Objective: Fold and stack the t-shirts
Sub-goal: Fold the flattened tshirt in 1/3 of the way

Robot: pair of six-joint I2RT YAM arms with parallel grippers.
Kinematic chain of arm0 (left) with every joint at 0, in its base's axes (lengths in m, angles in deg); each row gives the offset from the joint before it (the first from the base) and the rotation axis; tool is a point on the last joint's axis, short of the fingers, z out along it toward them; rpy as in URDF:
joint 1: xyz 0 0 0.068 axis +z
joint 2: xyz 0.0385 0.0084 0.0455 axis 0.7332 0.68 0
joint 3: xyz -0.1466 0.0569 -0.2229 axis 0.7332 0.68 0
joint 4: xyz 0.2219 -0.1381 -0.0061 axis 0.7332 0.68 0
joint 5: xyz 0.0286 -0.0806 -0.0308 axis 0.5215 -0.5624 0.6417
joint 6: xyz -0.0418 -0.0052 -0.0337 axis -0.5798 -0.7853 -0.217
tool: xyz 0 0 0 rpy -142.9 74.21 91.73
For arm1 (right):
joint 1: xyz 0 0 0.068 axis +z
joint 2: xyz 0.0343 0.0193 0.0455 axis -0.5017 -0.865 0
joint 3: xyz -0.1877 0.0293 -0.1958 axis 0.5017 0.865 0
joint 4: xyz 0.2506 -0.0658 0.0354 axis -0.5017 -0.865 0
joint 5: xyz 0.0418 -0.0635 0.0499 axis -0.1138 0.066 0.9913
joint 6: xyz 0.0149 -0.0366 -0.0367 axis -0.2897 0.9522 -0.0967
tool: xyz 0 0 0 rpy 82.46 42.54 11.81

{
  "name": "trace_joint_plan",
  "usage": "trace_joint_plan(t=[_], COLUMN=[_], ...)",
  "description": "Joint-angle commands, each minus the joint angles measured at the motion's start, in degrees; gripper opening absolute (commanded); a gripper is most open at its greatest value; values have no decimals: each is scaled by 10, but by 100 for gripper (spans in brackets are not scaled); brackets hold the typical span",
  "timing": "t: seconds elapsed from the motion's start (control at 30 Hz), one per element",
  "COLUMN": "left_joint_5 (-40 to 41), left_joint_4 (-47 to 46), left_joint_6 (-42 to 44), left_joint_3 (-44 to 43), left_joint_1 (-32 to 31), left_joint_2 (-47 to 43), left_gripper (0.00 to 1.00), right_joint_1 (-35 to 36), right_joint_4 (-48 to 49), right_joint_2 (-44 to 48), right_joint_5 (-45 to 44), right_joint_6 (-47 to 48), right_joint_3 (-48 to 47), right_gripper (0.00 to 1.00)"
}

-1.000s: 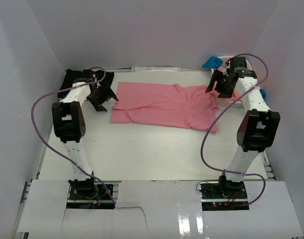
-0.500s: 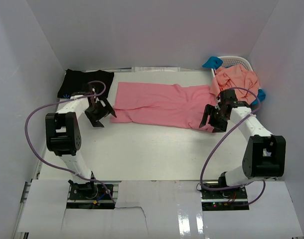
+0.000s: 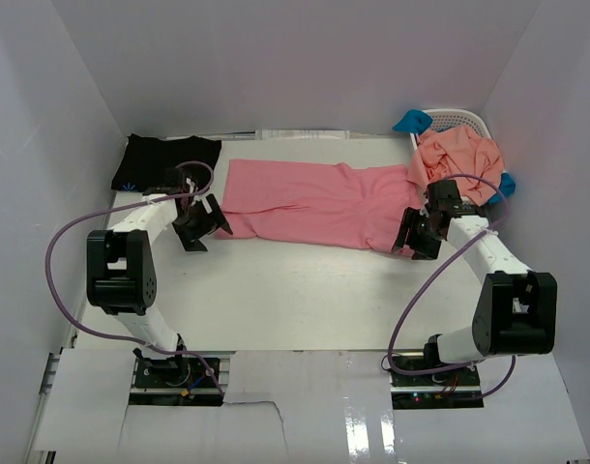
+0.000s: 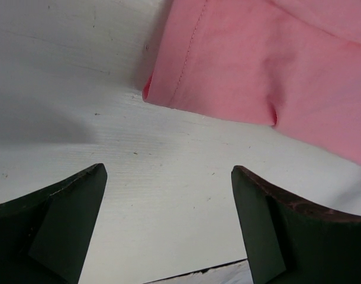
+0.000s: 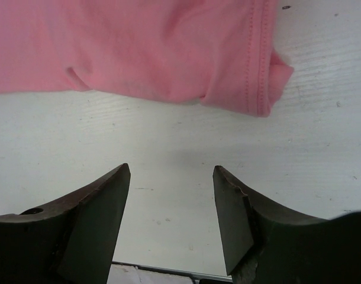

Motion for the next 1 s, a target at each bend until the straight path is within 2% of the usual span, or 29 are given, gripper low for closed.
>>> trace_joint_plan(t=[0.0, 0.23, 0.6, 0.8, 0.87, 0.97], left_joint_5=[-3, 13, 17, 22, 25, 31], left_joint_4=[-13, -24, -29, -28, -29, -27], left_joint_6=[10, 2, -8, -10, -10, -8], left_joint_3=[2, 0, -30, -32, -32, -34], left_joint_1=[-6, -13, -13, -13, -13, -13], left_joint_2=[-6, 23, 55, 74, 78, 79], left_gripper=[97, 97, 96, 96, 95, 95], right_joint_1=[-4, -8, -28, -47, -48, -48], right_joint_4=[15, 18, 36, 54, 58, 65], right_joint_2=[-2, -34, -95, -126, -135, -146], right_joint_5=[-41, -96, -132, -133, -132, -134], right_joint_6=[-6, -7, 2, 3, 1, 0], right_joint_3=[-1, -16, -44, -52, -52, -54], right_gripper=[65, 65, 62, 49, 39, 37])
